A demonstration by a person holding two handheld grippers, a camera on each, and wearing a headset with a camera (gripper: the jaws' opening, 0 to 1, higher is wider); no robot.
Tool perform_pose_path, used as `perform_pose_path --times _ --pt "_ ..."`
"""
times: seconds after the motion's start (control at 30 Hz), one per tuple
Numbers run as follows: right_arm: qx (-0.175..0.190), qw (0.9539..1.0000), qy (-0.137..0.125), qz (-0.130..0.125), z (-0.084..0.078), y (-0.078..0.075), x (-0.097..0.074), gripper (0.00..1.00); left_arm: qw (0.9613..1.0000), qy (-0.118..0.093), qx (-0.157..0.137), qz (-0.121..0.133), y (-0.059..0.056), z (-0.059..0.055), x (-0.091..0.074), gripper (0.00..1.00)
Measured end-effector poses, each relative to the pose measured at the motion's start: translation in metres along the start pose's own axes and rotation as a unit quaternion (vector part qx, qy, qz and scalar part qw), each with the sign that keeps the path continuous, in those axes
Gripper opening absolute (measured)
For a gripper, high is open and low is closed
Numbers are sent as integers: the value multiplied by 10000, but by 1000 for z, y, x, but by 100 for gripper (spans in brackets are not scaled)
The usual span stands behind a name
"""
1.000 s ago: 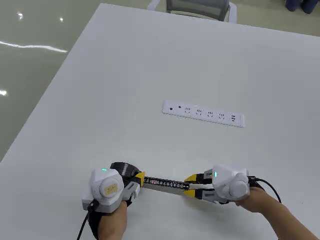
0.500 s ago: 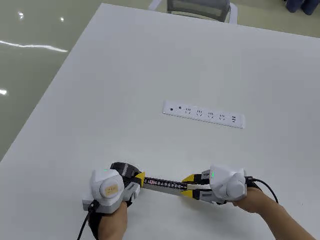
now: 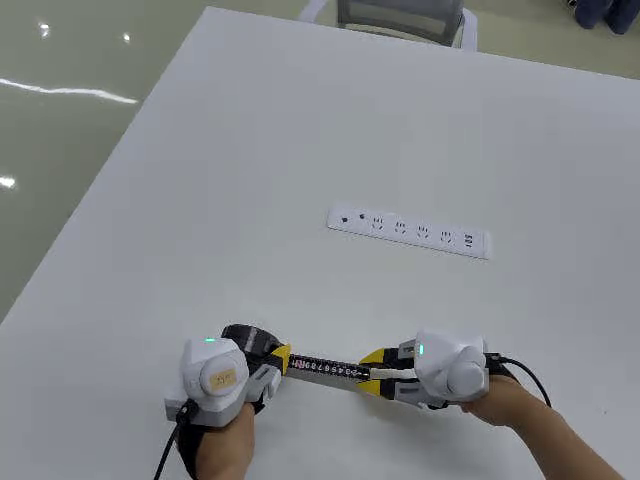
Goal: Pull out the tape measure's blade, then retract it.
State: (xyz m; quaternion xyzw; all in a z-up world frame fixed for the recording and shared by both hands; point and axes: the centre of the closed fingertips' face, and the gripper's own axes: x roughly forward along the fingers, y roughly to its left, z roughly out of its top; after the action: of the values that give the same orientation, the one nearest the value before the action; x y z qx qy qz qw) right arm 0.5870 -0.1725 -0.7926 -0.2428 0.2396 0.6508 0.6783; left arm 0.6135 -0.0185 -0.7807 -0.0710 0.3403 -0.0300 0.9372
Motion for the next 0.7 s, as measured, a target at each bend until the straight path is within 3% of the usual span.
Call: perform_pose_path --times 0.7 --pt "5 10000 -3 29 5 0 7 14 10000 0 10 -8 0 0 0 58"
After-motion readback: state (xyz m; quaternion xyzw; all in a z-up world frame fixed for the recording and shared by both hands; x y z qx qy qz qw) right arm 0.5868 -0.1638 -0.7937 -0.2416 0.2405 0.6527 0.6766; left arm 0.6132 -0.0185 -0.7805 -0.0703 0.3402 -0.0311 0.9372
